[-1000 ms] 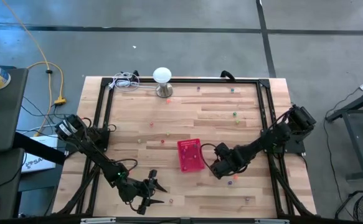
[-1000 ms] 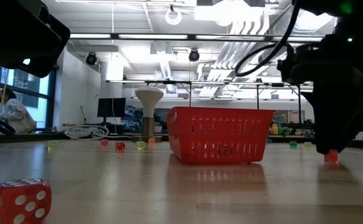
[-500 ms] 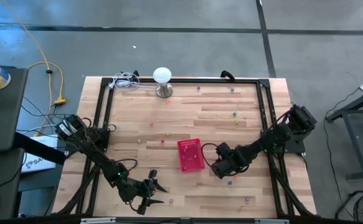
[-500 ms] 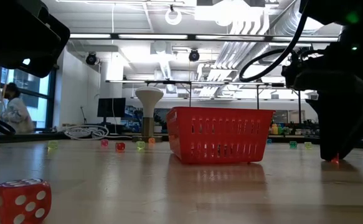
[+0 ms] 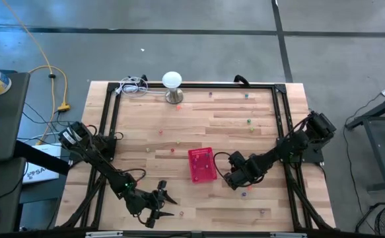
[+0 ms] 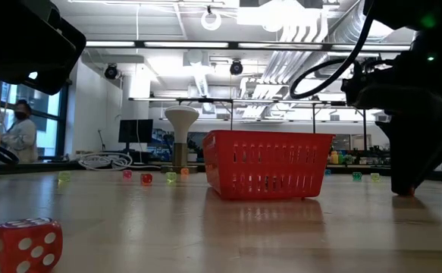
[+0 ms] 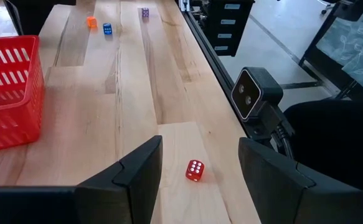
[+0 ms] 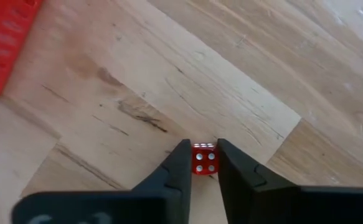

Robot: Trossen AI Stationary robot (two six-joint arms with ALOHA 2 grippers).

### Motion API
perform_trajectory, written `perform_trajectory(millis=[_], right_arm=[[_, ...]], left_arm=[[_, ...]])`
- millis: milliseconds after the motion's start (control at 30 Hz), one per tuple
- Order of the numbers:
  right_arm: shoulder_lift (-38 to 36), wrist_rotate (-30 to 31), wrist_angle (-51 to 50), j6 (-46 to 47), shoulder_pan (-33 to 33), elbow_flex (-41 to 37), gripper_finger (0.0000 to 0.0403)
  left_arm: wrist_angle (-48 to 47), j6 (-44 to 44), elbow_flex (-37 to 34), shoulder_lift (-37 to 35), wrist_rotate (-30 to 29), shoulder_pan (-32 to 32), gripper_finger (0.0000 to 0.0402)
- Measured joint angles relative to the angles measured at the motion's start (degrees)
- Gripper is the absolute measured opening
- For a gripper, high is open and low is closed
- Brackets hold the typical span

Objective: Pick & Place Dice
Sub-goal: Put the red die into the red basket

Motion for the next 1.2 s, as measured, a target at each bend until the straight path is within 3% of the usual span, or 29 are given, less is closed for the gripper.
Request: perform_trajectory(millis=[400,733,933,1200], right_arm=[[-0.4,7.0,-0.9,-2.6,5.5,5.4,0.0031],[-0.4,27.1,4.4,-12.7,9.2,15.8,0.0030],[-0.5,36.1,17.5,-24.7,9.5,16.4,0.0030],[0.1,34.9,30.7,-39.3,4.7,16.4,0.0030]], left_arm=[[-0.3,0.6,0.0,0.0,-0.2,0.0,0.0204],[-0.2,0.5,0.0,0.0,-0.2,0.0,0.0204],[-0.2,0.6,0.0,0.0,-0.2,0.0,0.0204],[-0.2,1.5,0.0,0.0,-0.2,0.0,0.0204]])
